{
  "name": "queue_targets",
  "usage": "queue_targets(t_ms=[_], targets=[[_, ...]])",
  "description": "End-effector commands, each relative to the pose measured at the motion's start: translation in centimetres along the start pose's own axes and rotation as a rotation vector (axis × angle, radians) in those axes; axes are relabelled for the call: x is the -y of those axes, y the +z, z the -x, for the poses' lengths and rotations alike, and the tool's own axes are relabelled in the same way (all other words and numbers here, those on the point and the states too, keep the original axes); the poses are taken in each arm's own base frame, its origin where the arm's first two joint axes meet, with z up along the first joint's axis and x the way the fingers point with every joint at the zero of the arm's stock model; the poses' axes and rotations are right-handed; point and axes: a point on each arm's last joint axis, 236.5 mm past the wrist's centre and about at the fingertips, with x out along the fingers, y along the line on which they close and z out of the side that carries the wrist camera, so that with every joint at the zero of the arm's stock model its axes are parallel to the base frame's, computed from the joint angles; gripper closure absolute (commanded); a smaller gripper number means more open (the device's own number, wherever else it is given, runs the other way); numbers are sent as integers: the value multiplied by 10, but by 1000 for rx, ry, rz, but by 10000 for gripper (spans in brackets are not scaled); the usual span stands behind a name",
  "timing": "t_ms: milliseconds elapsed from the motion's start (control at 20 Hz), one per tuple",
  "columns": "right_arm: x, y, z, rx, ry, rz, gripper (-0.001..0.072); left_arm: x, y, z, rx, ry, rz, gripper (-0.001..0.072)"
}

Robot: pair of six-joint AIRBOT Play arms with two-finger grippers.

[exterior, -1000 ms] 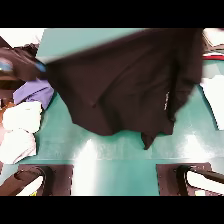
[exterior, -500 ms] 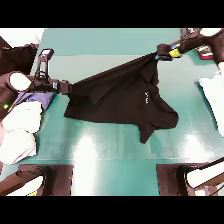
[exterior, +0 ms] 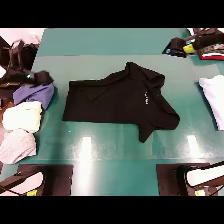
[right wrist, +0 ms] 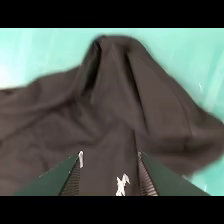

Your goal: Fold the shirts.

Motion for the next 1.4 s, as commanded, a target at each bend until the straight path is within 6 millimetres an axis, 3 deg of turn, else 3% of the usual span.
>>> queue_targets(t_ms=[0,300,450,600,850,900,950,1000,1200,1350], targets=[[3,-28,28,-101,1,7,307,-20,-73,-13,-251,-120,138,272],[-12,-50,28,-195,24,29,306,-21,-169,-50,-461,-238,291,272],[-19,-52,25,-205,32,43,306,-25,-184,-60,-485,-230,317,272],[-19,-53,26,-207,32,42,306,-24,-188,-63,-497,-233,321,273],[-19,-59,27,-235,35,42,306,-5,-186,-78,-478,-219,254,274],[-19,-64,29,-257,36,42,307,-3,-183,-81,-468,-207,269,308],[-16,-70,32,-284,34,36,306,-1,-181,-82,-458,-207,280,581],[-12,-77,35,-312,33,26,307,1,-177,-82,-449,-216,285,682],[16,-105,45,-385,10,-63,307,9,-150,-67,-397,-240,233,681],[66,-154,42,-425,-114,-175,307,15,-122,-48,-293,-241,169,681]])
